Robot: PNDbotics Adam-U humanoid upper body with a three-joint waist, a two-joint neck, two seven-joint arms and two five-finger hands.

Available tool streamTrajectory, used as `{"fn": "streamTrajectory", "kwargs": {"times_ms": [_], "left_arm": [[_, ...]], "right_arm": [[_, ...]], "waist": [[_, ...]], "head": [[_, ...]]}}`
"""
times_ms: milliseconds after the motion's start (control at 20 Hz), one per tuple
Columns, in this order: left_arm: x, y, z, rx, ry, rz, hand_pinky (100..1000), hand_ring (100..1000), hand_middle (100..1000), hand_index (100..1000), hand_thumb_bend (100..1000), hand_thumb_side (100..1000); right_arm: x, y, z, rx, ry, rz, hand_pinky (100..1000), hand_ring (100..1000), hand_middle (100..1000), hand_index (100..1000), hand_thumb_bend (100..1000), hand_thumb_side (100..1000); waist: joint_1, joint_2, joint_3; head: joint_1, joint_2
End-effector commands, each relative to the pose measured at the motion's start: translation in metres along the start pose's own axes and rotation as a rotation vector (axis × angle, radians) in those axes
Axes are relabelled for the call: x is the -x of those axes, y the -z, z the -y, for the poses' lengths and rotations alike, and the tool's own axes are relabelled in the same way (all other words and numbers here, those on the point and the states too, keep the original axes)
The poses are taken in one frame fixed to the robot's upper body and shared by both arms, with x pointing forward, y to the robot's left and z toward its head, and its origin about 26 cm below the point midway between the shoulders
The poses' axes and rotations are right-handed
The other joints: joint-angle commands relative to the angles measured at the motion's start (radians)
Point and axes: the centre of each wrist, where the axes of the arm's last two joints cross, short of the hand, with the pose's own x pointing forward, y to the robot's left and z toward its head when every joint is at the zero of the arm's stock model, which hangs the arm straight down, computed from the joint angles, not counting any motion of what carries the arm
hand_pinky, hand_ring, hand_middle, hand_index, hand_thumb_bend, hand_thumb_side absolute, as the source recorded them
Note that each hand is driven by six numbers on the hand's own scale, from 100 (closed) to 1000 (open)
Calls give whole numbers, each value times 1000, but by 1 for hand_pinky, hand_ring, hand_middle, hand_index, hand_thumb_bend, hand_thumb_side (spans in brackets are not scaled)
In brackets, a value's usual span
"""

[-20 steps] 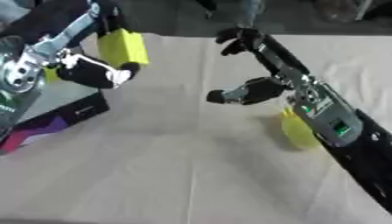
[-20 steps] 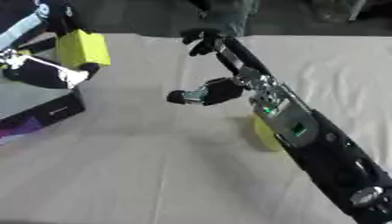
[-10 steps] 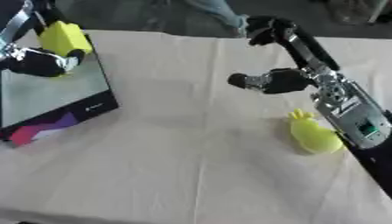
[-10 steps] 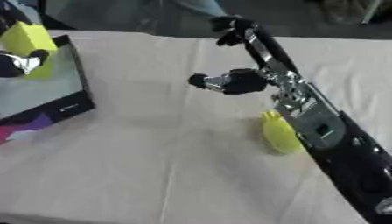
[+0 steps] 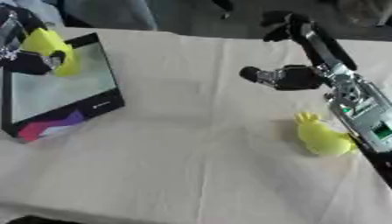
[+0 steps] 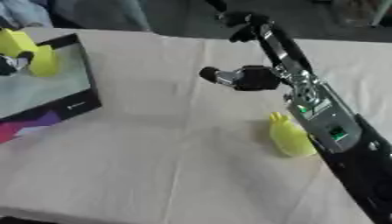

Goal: Pick up the objects with one hand, pass them to the other hand, and then place them into the box on the other side of the table.

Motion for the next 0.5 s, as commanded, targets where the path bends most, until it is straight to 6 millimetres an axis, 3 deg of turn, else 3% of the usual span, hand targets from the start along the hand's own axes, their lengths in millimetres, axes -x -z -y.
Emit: {"fn": "streamTrajectory", "kwargs": {"times_ms": [50, 250, 500], "left_arm": [[12, 9, -7, -39, -25, -27, 789, 530, 386, 581, 384, 100], [23, 15, 2, -45, -38, -59, 794, 555, 453, 624, 454, 100], [30, 17, 8, -55, -15, -84, 799, 620, 540, 677, 576, 291]], "right_arm": [[-7, 2, 13, 33, -19, 27, 762, 688, 746, 851, 703, 408], [-7, 2, 15, 40, -21, 25, 762, 688, 746, 851, 702, 408], [-6, 0, 14, 33, -21, 17, 762, 687, 746, 851, 702, 413]], "waist": [[-11, -20, -1], [-15, -19, -3], [-17, -16, -4]], "head": [[18, -2], [32, -2], [50, -2]]}}
